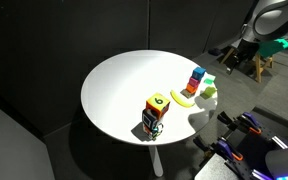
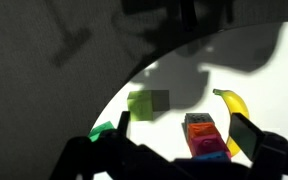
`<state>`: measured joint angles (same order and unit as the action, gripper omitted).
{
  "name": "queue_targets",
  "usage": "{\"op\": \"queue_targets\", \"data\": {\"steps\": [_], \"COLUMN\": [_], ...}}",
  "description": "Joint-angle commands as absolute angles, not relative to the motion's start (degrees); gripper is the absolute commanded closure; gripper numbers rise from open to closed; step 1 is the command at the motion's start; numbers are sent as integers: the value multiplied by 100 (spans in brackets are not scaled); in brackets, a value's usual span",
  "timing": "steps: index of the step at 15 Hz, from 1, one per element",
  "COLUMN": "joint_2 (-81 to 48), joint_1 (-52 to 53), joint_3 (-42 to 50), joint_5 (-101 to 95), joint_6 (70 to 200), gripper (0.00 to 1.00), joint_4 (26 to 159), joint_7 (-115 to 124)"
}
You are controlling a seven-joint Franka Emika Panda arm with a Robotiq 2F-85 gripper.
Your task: Put the yellow block onto the stack next to it
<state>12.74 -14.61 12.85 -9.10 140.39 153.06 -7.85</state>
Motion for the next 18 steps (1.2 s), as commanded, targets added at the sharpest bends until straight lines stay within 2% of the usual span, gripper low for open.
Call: {"op": "queue_targets", "data": {"steps": [1,12,18], "joint_2": [865,-534,-1351], "joint_1": [-1435,-1504,-1734], "joint_3": [1464,1522,1254], "joint_5": [-745,216,775], "joint_6": [14186,15543,15556], "gripper": [0,0,0], "joint_4": [15073,14598,14065], "joint_7": [-1137,-1952,-2324]}}
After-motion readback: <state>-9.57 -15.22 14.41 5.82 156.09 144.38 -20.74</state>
